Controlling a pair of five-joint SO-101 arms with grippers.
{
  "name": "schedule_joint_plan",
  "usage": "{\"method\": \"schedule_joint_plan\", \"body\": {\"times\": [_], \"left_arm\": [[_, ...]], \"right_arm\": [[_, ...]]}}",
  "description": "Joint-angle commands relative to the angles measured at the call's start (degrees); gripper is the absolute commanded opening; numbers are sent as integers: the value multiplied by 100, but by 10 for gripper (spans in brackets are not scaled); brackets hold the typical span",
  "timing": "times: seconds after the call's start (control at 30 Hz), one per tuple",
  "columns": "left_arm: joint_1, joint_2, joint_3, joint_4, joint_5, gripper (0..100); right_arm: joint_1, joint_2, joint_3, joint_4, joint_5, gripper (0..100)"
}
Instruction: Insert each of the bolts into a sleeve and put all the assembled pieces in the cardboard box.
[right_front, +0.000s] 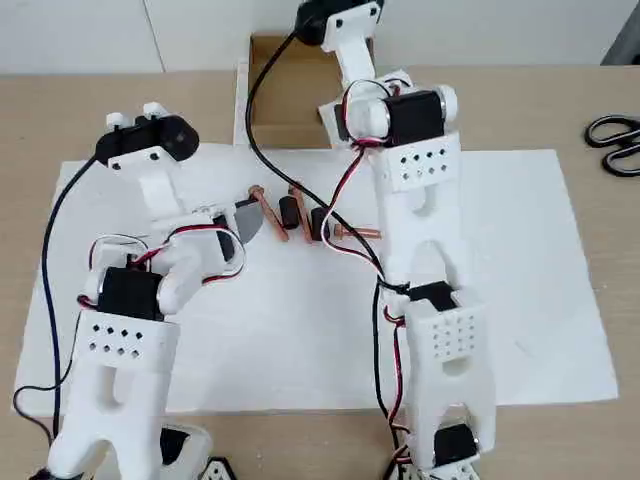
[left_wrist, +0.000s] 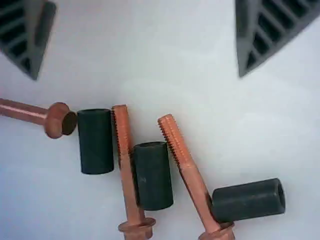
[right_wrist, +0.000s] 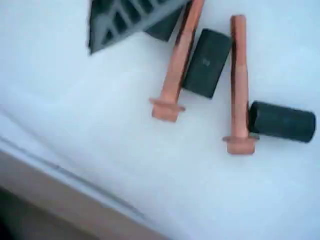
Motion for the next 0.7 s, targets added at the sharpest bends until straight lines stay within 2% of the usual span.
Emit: {"method": "schedule_joint_plan", "body": {"times": [0.0,0.17,0.4,0.67], "left_arm": [[-62,-35,-171,0,-70,246],[-422,-9,-171,-18,-1046,245],[-1204,0,66,-79,-1134,245],[-1240,-35,1226,-677,-1398,245]], "right_arm": [[75,-1253,1134,40,0,231],[48,-2369,2813,-66,-457,231],[-57,-1789,3666,-602,-2031,233],[-796,-655,3648,-1103,-2092,233]]}}
